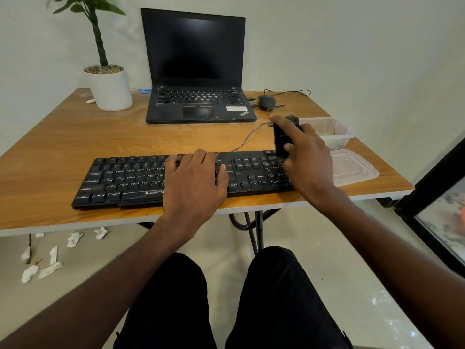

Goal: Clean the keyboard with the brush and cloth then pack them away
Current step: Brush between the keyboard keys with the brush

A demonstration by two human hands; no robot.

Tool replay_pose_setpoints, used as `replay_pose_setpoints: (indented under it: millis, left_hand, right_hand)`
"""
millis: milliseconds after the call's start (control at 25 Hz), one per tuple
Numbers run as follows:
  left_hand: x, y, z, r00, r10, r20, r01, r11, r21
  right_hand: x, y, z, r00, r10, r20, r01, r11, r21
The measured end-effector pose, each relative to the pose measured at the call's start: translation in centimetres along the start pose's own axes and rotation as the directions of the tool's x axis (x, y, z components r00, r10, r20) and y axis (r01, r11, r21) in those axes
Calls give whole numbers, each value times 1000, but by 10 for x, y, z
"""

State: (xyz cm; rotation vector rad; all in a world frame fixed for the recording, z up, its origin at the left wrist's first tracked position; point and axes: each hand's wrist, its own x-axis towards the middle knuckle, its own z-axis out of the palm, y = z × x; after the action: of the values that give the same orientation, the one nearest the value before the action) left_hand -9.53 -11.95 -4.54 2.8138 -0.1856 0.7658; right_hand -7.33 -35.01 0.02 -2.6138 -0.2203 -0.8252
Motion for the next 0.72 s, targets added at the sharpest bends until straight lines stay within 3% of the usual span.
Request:
replay_pose_setpoints:
  millis: [80,240,320,400,520,720]
  left_hand:
    - [0,0,0,1000,2,6,-2,1000,5]
    - [0,-1,0,1000,-2,12,2,1000,10]
    - [0,-1,0,1000,-1,13,1,1000,9]
    - [0,0,-1,1000,-3,16,2,1000,7]
    - [0,0,-1,1000,-3,18,2,1000,9]
    - [0,0,-1,1000,-5,19,5,1000,2]
  right_hand:
    - [-1,2,0,999,45,-23,-45,999,-19]
    - [1,-2,3,999,21,-38,-6,940,342]
    - [1,-4,4,999,-36,16,26,903,428]
    - [-1,-1,5,996,-68,59,44,937,347]
    - [1,3,4,1000,-18,-9,19,995,102]
    - [-1,1,7,994,-100,53,68,903,424]
